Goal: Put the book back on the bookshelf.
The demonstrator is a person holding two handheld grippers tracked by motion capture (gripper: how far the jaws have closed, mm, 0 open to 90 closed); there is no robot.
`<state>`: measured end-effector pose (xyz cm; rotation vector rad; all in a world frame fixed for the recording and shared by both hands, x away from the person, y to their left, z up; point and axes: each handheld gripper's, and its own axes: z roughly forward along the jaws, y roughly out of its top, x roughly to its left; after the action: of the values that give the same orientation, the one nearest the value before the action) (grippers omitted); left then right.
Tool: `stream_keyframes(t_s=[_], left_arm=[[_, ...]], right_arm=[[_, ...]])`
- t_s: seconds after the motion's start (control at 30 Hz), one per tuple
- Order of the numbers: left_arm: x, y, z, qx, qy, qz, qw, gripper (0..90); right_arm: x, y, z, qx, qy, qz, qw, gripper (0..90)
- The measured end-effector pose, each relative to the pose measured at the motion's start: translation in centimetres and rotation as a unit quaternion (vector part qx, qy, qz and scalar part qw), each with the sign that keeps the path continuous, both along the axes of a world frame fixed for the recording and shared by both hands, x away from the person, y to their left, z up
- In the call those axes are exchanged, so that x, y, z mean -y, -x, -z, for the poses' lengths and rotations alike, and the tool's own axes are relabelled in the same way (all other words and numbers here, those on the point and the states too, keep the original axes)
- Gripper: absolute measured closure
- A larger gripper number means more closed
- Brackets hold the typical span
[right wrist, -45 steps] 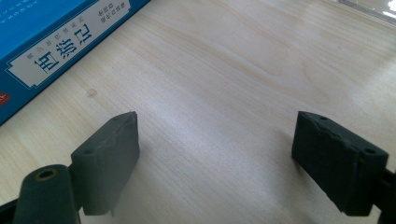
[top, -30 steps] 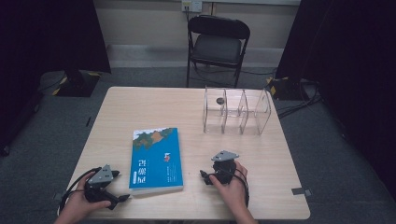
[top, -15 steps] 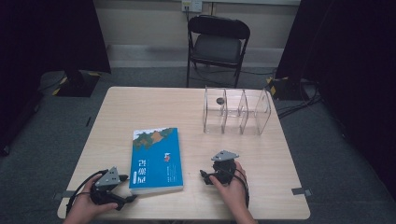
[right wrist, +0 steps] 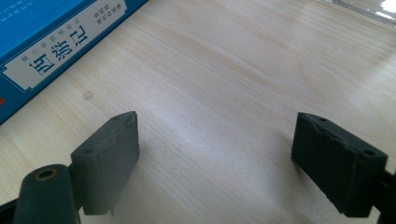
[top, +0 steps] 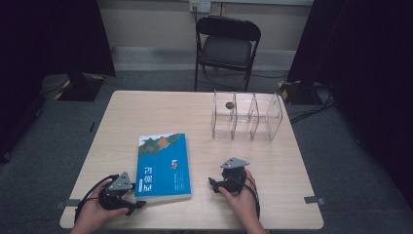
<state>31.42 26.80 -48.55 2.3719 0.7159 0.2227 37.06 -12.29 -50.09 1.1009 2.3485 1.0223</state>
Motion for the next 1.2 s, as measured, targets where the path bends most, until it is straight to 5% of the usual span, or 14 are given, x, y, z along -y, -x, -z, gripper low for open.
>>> stream_keyframes(t_s=[0.7,0.83,0.93,1.2], left_arm=[[0.3,0.0,-0.6,0.003,-0.004,-0.01,0.9999,28.5],[0.2,0.0,-1.1,-0.003,0.016,-0.013,0.9998,28.9],[0.1,-0.1,-1.2,0.0,0.004,-0.01,0.9999,29.0],[-0.1,-0.2,-1.8,0.0,0.029,-0.013,0.9995,30.1]], right_arm=[[0.0,0.1,0.0,-0.001,0.0,-0.006,1.0,14.5],[0.0,0.1,0.0,-0.001,0.0,-0.009,1.0,14.4],[-0.1,0.1,0.0,-0.001,0.0,-0.017,0.9999,14.6],[0.1,0.3,0.0,0.001,-0.01,-0.023,0.9997,18.9]])
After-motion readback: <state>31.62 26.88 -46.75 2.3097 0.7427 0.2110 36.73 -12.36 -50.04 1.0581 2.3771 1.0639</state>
